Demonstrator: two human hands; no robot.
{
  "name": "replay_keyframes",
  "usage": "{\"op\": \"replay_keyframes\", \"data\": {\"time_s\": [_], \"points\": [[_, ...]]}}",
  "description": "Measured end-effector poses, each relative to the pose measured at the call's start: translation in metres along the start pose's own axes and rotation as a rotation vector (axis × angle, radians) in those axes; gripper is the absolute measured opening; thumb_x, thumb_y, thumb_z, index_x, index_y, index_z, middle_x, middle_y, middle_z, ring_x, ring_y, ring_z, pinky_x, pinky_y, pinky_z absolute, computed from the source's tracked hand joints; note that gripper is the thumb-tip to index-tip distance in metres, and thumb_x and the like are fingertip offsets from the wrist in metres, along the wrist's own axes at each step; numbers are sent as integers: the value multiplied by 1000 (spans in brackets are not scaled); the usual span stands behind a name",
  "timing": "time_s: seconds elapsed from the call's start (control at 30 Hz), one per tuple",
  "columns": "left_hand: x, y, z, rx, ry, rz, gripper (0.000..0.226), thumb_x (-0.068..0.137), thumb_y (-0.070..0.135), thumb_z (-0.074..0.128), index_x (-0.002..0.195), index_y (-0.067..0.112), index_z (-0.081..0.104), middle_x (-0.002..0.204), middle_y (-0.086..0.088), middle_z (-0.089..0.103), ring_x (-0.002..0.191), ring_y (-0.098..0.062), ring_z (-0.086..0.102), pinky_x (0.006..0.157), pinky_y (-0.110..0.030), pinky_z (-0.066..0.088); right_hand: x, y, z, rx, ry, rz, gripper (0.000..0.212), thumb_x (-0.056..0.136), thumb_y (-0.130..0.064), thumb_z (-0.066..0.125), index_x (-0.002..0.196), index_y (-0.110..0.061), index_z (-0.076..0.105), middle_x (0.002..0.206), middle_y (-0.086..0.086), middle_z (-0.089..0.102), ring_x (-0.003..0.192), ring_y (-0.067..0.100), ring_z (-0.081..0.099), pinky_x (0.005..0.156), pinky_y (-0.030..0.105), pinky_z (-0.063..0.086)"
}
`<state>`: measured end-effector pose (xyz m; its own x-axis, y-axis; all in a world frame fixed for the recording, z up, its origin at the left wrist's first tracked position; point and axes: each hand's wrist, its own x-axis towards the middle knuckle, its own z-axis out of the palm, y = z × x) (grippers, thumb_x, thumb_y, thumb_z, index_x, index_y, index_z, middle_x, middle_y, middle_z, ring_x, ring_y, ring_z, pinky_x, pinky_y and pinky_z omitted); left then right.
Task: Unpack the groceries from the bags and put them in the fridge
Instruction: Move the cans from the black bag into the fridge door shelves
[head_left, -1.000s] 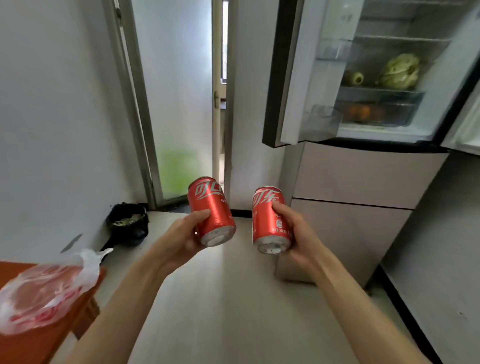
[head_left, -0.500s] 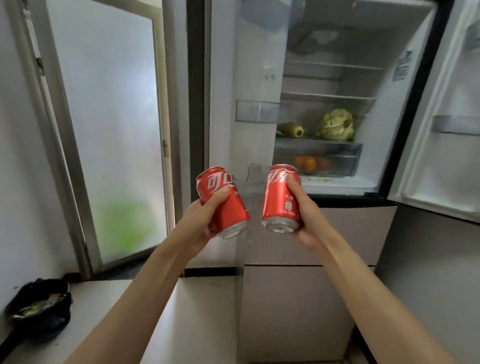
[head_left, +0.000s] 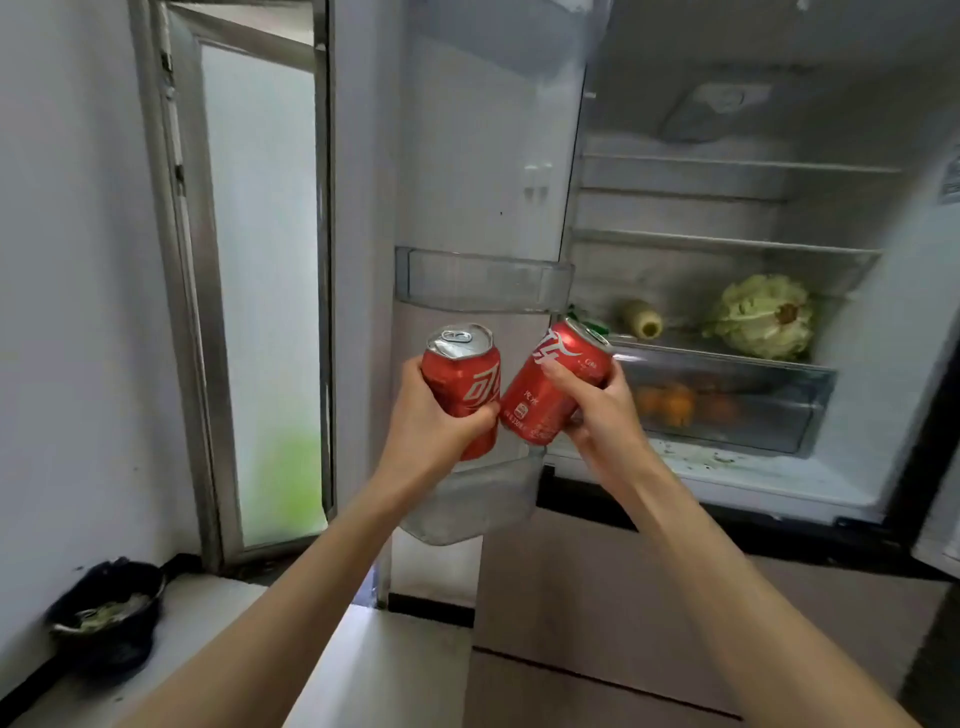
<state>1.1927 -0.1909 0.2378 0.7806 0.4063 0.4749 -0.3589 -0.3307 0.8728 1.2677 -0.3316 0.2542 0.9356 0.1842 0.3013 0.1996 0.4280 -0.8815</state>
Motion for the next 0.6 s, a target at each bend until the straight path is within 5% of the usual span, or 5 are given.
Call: {"op": "replay_keyframes", "data": {"time_s": [0.13, 0.27, 0.4, 0.5, 0.6], "points": [[14, -11, 16, 110, 77, -95, 65, 67, 20, 80, 112, 24, 33, 107, 5, 52, 100, -14, 54, 84, -27, 43, 33, 19, -12, -247, -106, 13, 57, 70, -14, 79, 118, -21, 48, 112, 2, 63, 100, 17, 63, 89, 37, 51], [23, -22, 22, 315, 149, -181, 81, 45, 48, 74, 112, 23, 36, 118, -8, 55, 112, -26, 52, 96, -45, 45, 50, 34, -12, -362, -236, -15, 53, 73, -11, 77, 117, -15, 49, 101, -3, 63, 83, 1, 61, 67, 11, 51], [28, -29, 26, 415, 143, -212, 76, 62, 26, 80, 123, 14, 36, 120, -10, 57, 109, -28, 56, 93, -41, 47, 59, 44, -19, -618, -346, -30, 54, 65, -20, 84, 111, -22, 55, 105, -2, 66, 91, 8, 63, 87, 30, 52], [31, -34, 27, 543, 108, -238, 67, 65, 21, 76, 118, 11, 37, 115, -10, 60, 105, -29, 58, 87, -37, 49, 60, 40, -22, -854, -472, -153, 28, 65, -18, 82, 82, -30, 63, 75, -17, 63, 71, -6, 58, 67, 14, 47], [35, -36, 27, 650, 74, -252, 68, 62, 24, 78, 115, 10, 37, 114, -9, 59, 104, -29, 59, 87, -40, 50, 62, 38, -24, -950, -517, -230, 25, 66, -21, 80, 86, -16, 67, 74, -9, 65, 65, -2, 57, 56, 6, 40]]}}
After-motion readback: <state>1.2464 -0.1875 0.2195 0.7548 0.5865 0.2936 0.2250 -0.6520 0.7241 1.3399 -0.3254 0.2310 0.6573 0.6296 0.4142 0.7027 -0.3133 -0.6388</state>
